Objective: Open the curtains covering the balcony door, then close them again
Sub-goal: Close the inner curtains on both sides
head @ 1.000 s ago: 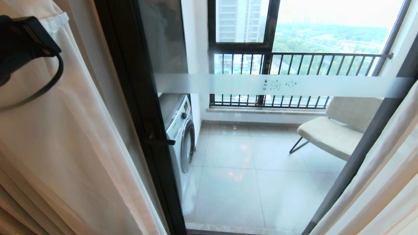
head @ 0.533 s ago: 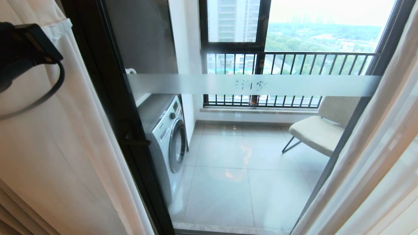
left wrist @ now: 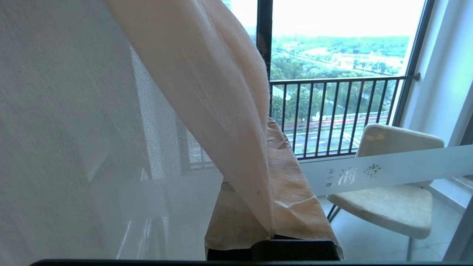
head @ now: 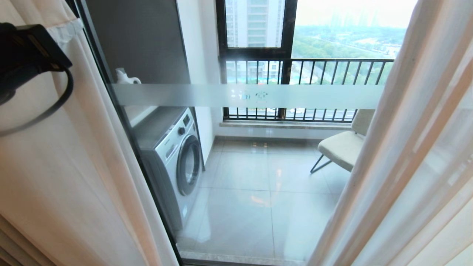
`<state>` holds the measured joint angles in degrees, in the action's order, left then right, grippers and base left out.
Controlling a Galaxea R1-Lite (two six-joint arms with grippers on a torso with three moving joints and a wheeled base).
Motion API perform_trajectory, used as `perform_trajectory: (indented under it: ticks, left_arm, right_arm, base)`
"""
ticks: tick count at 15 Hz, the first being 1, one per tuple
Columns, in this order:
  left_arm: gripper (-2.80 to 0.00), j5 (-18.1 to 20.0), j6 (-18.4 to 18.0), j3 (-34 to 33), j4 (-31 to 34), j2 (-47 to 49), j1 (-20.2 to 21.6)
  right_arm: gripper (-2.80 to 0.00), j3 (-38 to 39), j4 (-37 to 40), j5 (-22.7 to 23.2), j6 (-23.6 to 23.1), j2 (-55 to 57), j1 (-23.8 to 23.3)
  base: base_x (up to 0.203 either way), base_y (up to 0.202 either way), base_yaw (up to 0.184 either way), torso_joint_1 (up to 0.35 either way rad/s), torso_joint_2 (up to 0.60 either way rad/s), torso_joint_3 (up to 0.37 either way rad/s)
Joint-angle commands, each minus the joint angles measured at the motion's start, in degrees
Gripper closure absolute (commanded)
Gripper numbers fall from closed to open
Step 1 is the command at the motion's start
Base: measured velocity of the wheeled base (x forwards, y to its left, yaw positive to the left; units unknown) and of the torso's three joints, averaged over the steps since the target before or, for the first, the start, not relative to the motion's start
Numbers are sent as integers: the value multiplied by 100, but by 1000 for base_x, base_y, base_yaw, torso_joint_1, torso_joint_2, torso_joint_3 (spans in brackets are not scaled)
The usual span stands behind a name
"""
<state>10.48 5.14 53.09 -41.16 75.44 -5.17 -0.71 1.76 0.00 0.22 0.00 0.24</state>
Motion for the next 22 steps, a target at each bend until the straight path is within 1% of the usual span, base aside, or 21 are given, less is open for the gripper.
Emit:
perform_trajectory:
  ticks: [1,22]
  left_arm:
    - [0,16,4,4,-24,6,-10]
    - [0,49,4,-80,-19,15,-64]
  right_arm:
    - [0,0,0,0,2,5,2]
    - [0,0,0,0,4,9,2]
  base:
    - [0,-194,4,6,3,3]
    - [0,-191,3,2,3,2]
